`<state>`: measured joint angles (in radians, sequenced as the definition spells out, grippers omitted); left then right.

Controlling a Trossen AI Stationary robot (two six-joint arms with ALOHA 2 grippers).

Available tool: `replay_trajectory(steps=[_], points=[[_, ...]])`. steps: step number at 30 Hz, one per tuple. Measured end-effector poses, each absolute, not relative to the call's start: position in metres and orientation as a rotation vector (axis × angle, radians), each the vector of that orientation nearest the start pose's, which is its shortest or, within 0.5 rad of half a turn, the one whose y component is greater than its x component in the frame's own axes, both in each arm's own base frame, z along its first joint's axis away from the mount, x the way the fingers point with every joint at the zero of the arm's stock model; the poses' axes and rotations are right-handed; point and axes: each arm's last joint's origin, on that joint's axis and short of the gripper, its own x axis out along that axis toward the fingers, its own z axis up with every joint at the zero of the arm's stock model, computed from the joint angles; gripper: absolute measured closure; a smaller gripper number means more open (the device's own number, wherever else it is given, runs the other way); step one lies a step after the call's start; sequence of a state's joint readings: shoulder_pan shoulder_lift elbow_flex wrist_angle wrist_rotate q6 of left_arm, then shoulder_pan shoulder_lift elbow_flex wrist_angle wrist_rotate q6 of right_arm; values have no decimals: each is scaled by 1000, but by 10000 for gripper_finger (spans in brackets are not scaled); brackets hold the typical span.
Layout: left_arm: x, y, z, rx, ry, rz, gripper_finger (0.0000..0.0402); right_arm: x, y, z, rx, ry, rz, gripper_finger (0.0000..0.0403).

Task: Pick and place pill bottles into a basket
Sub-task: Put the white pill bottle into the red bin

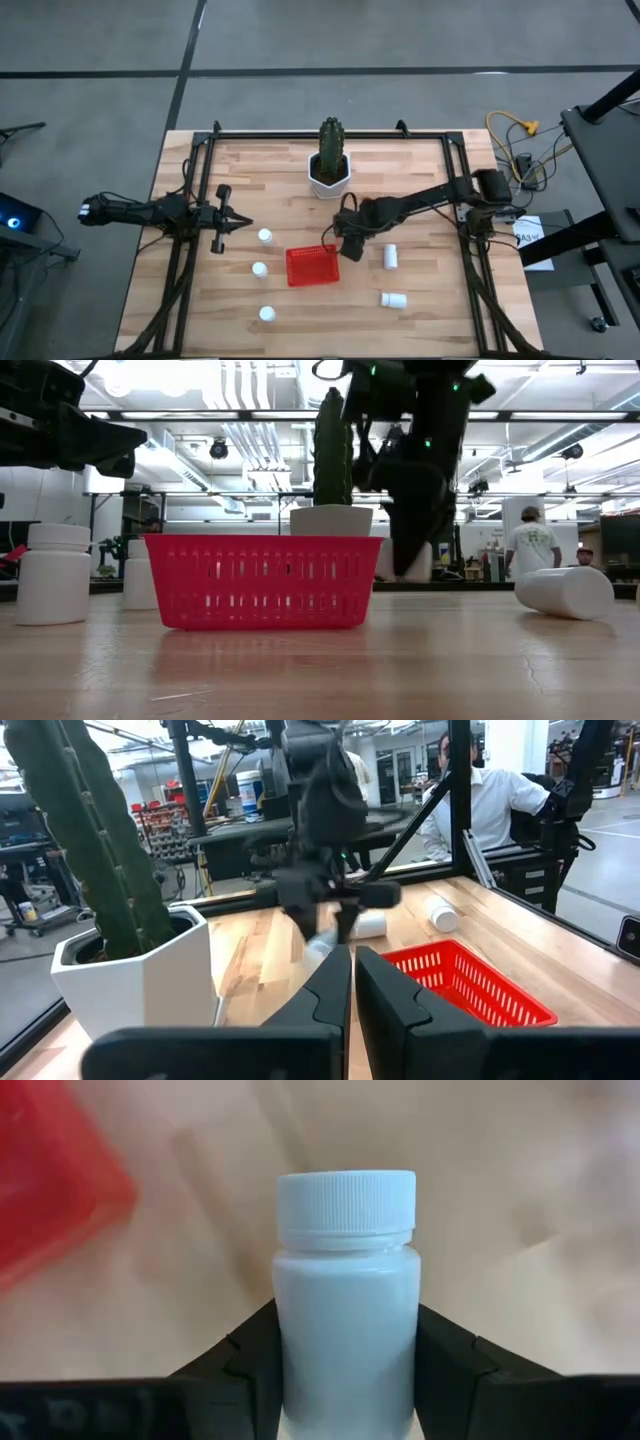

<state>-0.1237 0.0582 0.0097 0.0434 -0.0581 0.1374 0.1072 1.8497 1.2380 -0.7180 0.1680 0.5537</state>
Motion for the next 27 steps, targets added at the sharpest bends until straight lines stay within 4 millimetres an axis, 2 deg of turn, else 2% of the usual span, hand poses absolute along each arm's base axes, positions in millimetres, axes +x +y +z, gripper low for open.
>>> replay_trajectory(steps=[3,8,11,14,20,27], points=[[100,-11,166,138,1,-66,400,348,32,190,174,1118,-488,253],[100,-11,166,138,0,-66,400,349,45,219,-5,761,-582,256],[100,-11,166,138,1,-66,400,348,55,223,-101,627,-642,256],[100,-11,167,138,-1,-66,400,348,61,217,-211,575,-725,256],[100,-11,166,138,1,-66,400,349,69,192,-413,595,-858,257],[100,-11,166,138,4,-66,400,366,91,171,-763,636,-996,257]])
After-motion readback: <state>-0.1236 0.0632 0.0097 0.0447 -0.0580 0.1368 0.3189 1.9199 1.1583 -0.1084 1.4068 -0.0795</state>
